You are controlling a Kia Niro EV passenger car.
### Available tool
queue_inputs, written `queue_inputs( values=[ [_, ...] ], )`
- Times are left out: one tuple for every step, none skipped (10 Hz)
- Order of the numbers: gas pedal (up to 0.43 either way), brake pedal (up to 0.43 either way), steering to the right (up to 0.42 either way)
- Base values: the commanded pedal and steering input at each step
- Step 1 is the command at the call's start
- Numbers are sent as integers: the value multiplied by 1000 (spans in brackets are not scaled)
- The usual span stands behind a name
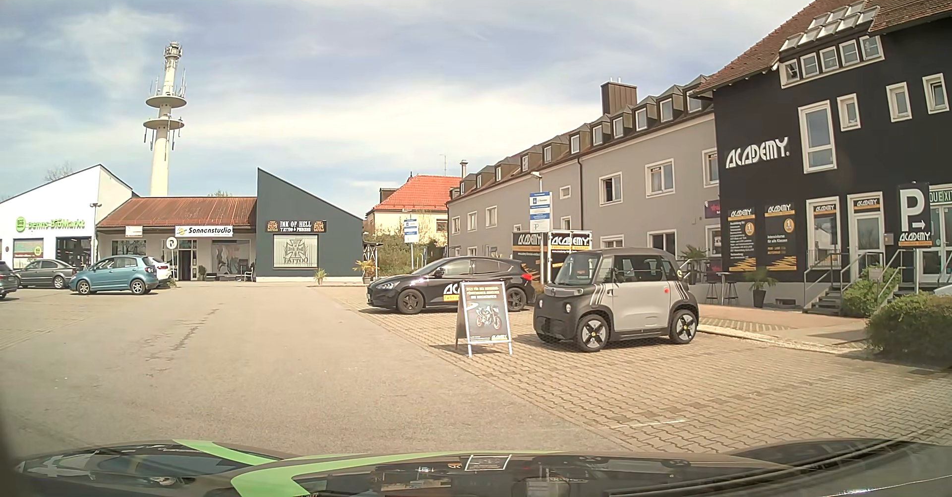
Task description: Follow the waypoints while adhering to traffic rules and regulations
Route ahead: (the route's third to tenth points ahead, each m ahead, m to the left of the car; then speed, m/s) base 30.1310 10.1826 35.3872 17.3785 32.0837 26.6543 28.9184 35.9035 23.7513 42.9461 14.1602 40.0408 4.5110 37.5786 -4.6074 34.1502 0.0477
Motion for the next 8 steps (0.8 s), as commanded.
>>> queue_inputs(
  values=[
    [0, 256, 671],
    [0, 256, 665],
    [0, 232, 661],
    [0, 177, 654],
    [0, 0, 642],
    [0, 0, 617],
    [0, 0, 581],
    [0, 0, 527]
  ],
)
